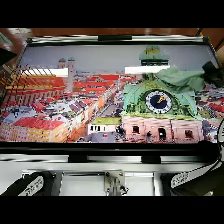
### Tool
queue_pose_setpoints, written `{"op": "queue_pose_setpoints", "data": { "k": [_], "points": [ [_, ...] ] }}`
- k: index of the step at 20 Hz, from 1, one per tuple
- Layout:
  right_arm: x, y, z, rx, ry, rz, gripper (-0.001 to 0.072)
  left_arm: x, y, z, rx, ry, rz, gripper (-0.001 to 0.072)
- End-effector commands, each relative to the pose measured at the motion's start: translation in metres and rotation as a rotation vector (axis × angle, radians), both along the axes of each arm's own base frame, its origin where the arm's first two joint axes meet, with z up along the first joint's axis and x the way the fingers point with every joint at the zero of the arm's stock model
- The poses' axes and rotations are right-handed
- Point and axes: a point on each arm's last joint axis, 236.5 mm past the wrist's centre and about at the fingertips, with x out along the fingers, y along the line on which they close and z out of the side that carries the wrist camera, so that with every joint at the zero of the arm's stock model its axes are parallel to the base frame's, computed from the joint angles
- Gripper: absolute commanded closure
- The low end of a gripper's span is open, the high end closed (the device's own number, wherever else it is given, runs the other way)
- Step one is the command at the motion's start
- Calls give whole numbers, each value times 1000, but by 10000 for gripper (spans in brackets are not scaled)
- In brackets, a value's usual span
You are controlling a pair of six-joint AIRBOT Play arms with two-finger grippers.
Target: Fold the shirts.
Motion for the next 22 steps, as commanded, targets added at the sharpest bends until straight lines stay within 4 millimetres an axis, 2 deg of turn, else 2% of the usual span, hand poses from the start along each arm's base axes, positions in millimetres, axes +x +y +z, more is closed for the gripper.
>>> {"op": "queue_pose_setpoints", "data": {
  "k": [1, 3, 5, 9, 12, 17, 19, 20, 21, 22],
  "points": [
    [-66, 11, -48, 168, 273, -92, 647, 0, -6, -2, 0, 5, -18, 675],
    [-71, 42, -63, 301, 290, -101, 648, -2, -13, -2, 9, -1, -41, 675],
    [-72, 57, -66, 362, 264, -148, 648, -3, -19, -2, 27, -12, -69, 675],
    [-81, 68, -61, 406, 242, -208, 648, -4, -23, -2, 40, -20, -89, 676],
    [-85, 86, -59, 446, 235, -216, 648, -3, -23, -2, 40, -20, -89, 675],
    [-93, 132, -92, 477, 298, -260, 647, -2, -23, -4, 39, -15, -89, 676],
    [-89, 139, -94, 461, 291, -255, 639, -2, -23, -4, 39, -15, -89, 676],
    [-94, 133, -95, 421, 302, -247, 639, -2, -23, -4, 39, -15, -89, 675],
    [-105, 128, -96, 384, 340, -240, 596, -2, -23, -4, 39, -15, -89, 675],
    [-120, 117, -95, 326, 384, -227, 425, -2, -23, -4, 39, -15, -89, 675]
  ]
}}
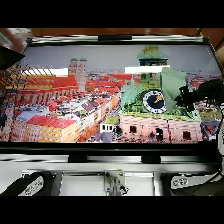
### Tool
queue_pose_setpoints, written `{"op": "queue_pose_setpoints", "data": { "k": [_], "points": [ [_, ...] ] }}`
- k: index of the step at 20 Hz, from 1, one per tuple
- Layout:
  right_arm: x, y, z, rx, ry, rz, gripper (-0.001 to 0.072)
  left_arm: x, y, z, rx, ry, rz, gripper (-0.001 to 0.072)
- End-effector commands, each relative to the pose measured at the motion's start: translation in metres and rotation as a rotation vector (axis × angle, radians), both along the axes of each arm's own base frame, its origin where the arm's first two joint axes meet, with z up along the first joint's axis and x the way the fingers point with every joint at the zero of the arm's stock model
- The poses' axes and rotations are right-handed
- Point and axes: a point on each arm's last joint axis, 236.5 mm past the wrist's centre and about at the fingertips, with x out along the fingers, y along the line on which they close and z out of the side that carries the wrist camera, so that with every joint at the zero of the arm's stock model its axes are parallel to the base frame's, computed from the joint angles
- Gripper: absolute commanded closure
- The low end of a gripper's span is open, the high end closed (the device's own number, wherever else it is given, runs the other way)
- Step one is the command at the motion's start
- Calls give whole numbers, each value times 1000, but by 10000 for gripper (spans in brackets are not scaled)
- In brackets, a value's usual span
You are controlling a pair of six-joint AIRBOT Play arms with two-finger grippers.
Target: Fold the shirts.
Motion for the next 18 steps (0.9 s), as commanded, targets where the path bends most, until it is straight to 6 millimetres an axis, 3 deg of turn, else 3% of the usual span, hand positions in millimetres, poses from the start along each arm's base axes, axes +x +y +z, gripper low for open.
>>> {"op": "queue_pose_setpoints", "data": {
  "k": [1, 5, 7, 9, 10, 12, 17, 18],
  "points": [
    [-37, -26, 0, -146, 113, 68, 337, 0, 0, 0, 0, 1, -1, 675],
    [-64, -100, 44, -428, 119, 49, 327, 0, 0, 0, 0, 0, -1, 675],
    [-68, -112, 54, -446, 102, 21, 324, 0, 0, 0, 0, 0, -1, 675],
    [-66, -113, 57, -441, 80, 26, 304, 1, 0, -1, 0, 2, -1, 675],
    [-64, -108, 57, -422, 71, 28, 200, 1, 0, -1, 0, 3, -1, 675],
    [-57, -90, 51, -347, 44, 43, 161, 2, 0, -2, -1, 5, 0, 675],
    [-55, -47, 9, -160, -36, 63, 114, 2, 0, -2, -1, 5, -1, 675],
    [-55, -47, 2, -163, -42, 57, 39, 2, 0, -2, -1, 5, -1, 675]
  ]
}}
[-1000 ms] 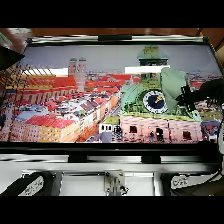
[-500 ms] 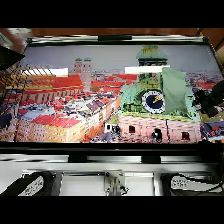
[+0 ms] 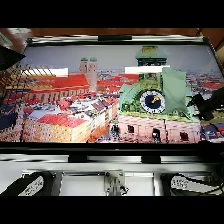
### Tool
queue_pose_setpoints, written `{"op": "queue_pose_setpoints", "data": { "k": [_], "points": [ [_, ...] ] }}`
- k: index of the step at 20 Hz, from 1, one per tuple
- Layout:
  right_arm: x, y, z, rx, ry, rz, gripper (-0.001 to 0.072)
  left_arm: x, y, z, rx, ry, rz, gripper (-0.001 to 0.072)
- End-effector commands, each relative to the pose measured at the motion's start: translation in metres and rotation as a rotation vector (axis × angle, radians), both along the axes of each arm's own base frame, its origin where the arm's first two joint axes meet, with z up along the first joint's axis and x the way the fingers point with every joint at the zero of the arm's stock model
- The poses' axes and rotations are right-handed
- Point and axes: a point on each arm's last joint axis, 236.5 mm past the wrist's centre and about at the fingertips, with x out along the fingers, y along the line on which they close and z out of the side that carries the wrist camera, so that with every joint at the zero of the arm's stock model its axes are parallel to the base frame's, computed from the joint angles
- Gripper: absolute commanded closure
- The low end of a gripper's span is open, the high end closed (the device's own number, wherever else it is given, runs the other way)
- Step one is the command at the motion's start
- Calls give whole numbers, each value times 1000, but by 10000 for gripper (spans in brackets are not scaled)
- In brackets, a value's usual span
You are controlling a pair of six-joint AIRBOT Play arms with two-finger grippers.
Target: Fold the shirts.
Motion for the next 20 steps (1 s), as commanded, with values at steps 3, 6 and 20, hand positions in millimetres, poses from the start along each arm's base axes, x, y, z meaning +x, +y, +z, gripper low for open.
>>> {"op": "queue_pose_setpoints", "data": {
  "k": [3, 6, 20],
  "points": [
    [19, 7, -18, 34, -120, -39, 39, 0, 0, 0, 0, 1, 0, 675],
    [30, -3, -21, 11, -160, -82, 45, 0, 0, 0, -1, 0, 0, 675],
    [15, -40, -27, -167, -74, -2, 650, 0, 0, 0, -3, 2, 2, 675]
  ]
}}
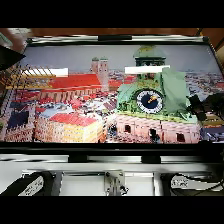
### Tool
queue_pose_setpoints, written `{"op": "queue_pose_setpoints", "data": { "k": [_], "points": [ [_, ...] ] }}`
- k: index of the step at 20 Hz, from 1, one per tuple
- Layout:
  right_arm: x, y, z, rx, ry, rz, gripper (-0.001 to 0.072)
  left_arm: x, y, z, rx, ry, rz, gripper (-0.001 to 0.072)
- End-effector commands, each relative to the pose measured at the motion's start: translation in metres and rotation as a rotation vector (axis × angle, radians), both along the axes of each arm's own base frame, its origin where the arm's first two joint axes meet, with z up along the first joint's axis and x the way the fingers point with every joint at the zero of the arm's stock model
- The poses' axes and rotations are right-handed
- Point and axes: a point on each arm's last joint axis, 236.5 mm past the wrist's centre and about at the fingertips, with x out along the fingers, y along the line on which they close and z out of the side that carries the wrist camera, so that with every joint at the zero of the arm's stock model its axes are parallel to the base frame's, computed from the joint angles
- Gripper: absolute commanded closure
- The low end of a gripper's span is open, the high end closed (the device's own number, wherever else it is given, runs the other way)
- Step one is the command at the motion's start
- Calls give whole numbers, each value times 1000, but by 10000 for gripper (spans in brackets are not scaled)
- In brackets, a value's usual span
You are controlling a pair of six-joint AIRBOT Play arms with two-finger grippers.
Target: Fold the shirts.
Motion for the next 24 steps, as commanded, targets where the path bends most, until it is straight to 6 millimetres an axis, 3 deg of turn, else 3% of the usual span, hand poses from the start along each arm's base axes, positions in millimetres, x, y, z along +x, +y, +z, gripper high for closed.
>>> {"op": "queue_pose_setpoints", "data": {
  "k": [1, 2, 3, 4, 6, 7, 9, 11, 12, 13, 15, 16, 17, 20, 24],
  "points": [
    [-15, -25, 11, -138, 78, 77, 649, 0, 0, 0, 0, 0, 0, 675],
    [-18, -29, 16, -157, 96, 88, 560, 0, 0, 0, 1, 0, 0, 675],
    [-19, -27, 19, -149, 104, 103, 174, 1, 0, -1, -1, 4, 0, 675],
    [-20, -22, 22, -138, 117, 152, 56, 3, 0, -3, -1, 8, 0, 675],
    [-33, -20, 35, -152, 176, 255, 56, 8, 1, -9, 2, 23, -4, 675],
    [-35, -24, 51, -182, 180, 273, 56, 11, 2, -14, 17, 25, -13, 676],
    [-10, -22, 107, -245, 23, 289, 56, 24, 7, -36, 66, 68, -9, 677],
    [28, 1, 183, -339, -227, 327, 56, 41, 18, -82, 243, 157, 20, 678],
    [39, 24, 211, -391, -304, 391, 64, 47, 26, -112, 348, 236, 55, 678],
    [39, 48, 217, -440, -291, 490, 64, 48, 30, -140, 442, 320, 75, 677],
    [17, 102, 181, -448, -90, 724, 62, 37, 29, -197, 615, 519, 46, 646],
    [5, 128, 162, -418, 0, 818, 61, 32, 19, -220, 647, 593, 2, 287],
    [-4, 155, 146, -371, 58, 892, 60, 29, 11, -236, 651, 650, -7, 0],
    [-18, 206, 128, -252, 101, 974, 60, 30, -3, -253, 638, 688, 6, 8],
    [-34, 219, 124, -222, 148, 1026, 61, 14, 0, -273, 655, 755, -8, 7]
  ]
}}
